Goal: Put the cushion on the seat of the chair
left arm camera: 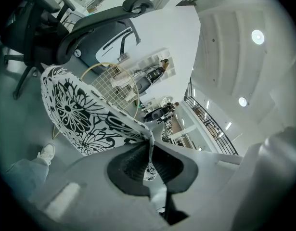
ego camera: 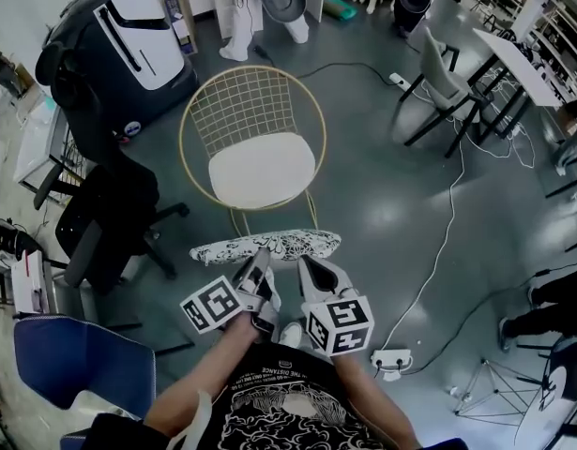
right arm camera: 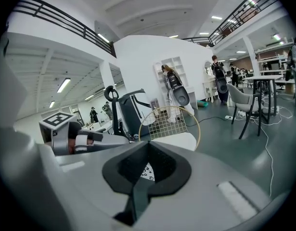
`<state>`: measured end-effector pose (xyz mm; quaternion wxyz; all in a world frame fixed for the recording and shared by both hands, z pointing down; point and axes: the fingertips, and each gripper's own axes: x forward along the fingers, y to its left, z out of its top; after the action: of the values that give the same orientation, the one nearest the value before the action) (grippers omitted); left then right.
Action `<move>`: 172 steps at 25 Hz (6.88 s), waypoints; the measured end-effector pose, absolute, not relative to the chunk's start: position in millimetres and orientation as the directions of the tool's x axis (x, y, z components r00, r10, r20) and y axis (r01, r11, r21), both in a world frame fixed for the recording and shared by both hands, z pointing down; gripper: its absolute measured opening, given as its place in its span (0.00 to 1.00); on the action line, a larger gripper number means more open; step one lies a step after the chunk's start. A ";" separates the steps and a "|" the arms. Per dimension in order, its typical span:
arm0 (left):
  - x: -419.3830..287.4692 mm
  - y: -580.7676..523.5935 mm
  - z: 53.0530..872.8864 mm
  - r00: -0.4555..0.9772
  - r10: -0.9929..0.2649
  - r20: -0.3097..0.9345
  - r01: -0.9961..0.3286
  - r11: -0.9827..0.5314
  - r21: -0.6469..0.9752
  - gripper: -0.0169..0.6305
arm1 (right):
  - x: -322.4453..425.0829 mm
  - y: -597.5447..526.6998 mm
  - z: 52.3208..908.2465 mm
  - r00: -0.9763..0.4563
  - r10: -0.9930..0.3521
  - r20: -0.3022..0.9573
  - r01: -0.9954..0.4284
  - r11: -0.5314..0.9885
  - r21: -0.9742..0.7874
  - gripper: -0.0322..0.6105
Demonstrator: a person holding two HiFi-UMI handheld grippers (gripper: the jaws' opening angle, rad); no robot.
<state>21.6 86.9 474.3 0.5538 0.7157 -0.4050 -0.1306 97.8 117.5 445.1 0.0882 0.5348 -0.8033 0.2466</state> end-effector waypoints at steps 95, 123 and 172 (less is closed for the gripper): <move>53.9 -402.5 705.3 0.543 -0.705 0.456 -0.370 0.286 0.884 0.08 | 95.6 -332.6 577.1 -0.592 -0.506 0.627 -0.799 0.470 -0.376 0.05; 19.9 -337.9 599.9 0.535 -0.707 0.463 -0.660 -0.006 0.752 0.14 | 62.8 -328.5 548.9 -0.627 -0.513 0.586 -0.771 0.516 -0.373 0.05; -4.9 -154.2 472.6 0.473 -0.779 0.411 -0.869 -0.338 0.360 0.02 | 22.6 -154.4 467.9 -0.606 -0.653 0.454 -0.787 0.576 -0.222 0.05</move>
<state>-4.9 -154.2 472.6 0.2729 0.8137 -0.5065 0.0827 22.6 -154.4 467.9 0.1636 0.4125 -0.8725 0.2046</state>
